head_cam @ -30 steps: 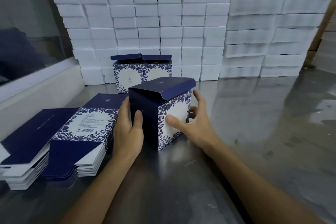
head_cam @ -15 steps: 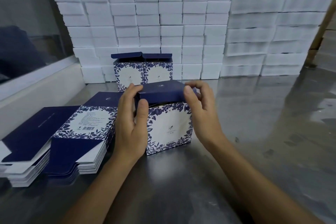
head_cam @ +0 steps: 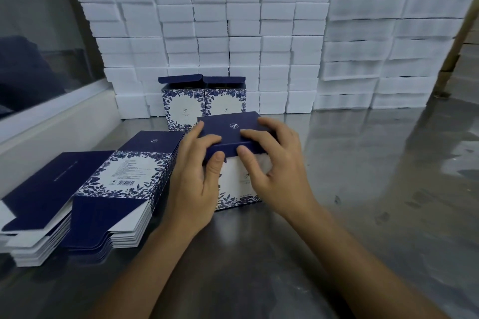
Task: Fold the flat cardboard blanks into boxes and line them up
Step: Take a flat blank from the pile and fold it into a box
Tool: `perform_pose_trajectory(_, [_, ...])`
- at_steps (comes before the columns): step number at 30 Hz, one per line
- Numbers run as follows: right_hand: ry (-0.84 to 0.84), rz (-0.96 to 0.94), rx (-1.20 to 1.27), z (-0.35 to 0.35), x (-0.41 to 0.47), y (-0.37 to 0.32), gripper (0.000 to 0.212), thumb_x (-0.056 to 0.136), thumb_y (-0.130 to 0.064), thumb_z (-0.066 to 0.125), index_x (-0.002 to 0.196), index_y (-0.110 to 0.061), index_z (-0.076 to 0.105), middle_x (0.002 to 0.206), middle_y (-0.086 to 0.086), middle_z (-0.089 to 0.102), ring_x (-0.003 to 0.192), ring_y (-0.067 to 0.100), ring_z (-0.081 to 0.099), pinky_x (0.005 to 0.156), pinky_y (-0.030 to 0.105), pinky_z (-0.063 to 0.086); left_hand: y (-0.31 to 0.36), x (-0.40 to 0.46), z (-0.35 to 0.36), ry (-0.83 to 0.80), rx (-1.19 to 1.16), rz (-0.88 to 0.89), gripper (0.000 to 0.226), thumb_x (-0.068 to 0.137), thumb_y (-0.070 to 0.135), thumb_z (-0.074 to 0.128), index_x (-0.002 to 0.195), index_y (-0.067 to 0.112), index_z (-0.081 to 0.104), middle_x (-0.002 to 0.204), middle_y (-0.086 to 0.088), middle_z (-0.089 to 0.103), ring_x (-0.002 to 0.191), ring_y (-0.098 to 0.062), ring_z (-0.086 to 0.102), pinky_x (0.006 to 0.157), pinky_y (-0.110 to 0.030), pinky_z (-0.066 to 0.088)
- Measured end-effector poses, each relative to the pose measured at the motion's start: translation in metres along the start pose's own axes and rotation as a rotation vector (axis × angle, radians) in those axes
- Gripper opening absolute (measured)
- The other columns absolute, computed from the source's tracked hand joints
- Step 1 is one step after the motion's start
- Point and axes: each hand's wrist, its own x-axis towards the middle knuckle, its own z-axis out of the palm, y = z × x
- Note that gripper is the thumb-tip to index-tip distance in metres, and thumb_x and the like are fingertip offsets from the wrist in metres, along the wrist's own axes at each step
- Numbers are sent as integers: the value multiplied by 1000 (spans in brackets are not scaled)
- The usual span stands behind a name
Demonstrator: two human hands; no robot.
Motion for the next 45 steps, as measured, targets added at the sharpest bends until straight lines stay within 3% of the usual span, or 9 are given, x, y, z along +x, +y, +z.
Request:
perform_pose_trajectory(4, [33, -60, -157, 3, 0, -1, 28, 95, -25, 63, 121, -18, 71, 137, 7, 57, 131, 29, 49, 98, 53, 42, 2, 0, 3, -2, 77, 64, 33, 100, 21, 47, 129, 13, 60, 147, -1, 45, 135, -15, 44, 106, -34, 44])
perform_pose_trajectory(8, [-16, -60, -215, 10, -4, -13, 31, 98, -36, 55, 124, -27, 69, 134, -1, 60, 130, 23, 50, 96, 55, 41, 6, -2, 4, 4, 127, 75, 38, 101, 20, 45, 136, 13, 56, 149, -3, 46, 135, -8, 43, 106, -11, 34])
perform_pose_trajectory(12, [46, -23, -254, 8, 0, -14, 19, 94, -37, 67, 111, -31, 73, 132, -1, 59, 122, 24, 54, 89, 52, 42, 8, -2, 6, 50, 136, 86, 36, 99, 14, 49, 133, 8, 58, 146, -5, 50, 131, -7, 47, 105, -12, 36])
perform_pose_trajectory(17, [100, 13, -243, 9, 3, -15, 10, 91, -31, 71, 100, -30, 74, 136, 3, 56, 120, 28, 52, 83, 50, 43, 11, -3, 13, 67, 114, 98, 32, 98, 7, 52, 128, 5, 61, 142, -5, 53, 131, -10, 48, 102, -32, 47])
perform_pose_trajectory(25, [111, 39, -42, 9, -1, -1, 19, 93, -22, 69, 108, -10, 73, 133, 16, 53, 116, 32, 53, 91, 51, 50, 7, 2, 10, 120, 135, 77, 28, 98, 15, 50, 120, 5, 65, 134, -3, 58, 125, -15, 54, 101, -28, 45])
perform_pose_trajectory(30, [111, 56, 44, 12, 2, -1, 18, 95, -21, 65, 106, -9, 72, 133, 13, 51, 111, 28, 56, 89, 49, 53, 5, 1, 10, 110, 160, 77, 28, 98, 15, 50, 122, 5, 63, 136, -4, 57, 127, -15, 52, 102, -15, 38])
perform_pose_trajectory(35, [56, 187, 136, 9, -3, 13, 24, 101, -20, 56, 125, -17, 61, 129, 3, 54, 101, 2, 56, 84, 34, 52, 0, 3, 7, 126, 152, 39, 30, 99, 16, 47, 124, 6, 60, 139, -3, 54, 129, -13, 50, 101, -15, 39])
perform_pose_trajectory(42, [84, 234, 153, 12, 4, 18, 13, 100, -22, 52, 108, -17, 61, 106, -5, 56, 90, -11, 51, 75, 19, 43, 1, 5, 6, 172, 161, 59, 26, 99, 11, 47, 116, 2, 64, 132, -8, 60, 122, -15, 55, 100, -11, 37])
perform_pose_trajectory(45, [88, 206, 130, 9, 1, 15, 13, 101, -17, 56, 112, -15, 64, 110, -1, 57, 94, -6, 53, 77, 23, 45, 2, 8, 8, 215, 164, 57, 22, 99, 8, 49, 108, 0, 66, 123, -9, 64, 113, -10, 57, 94, -8, 38])
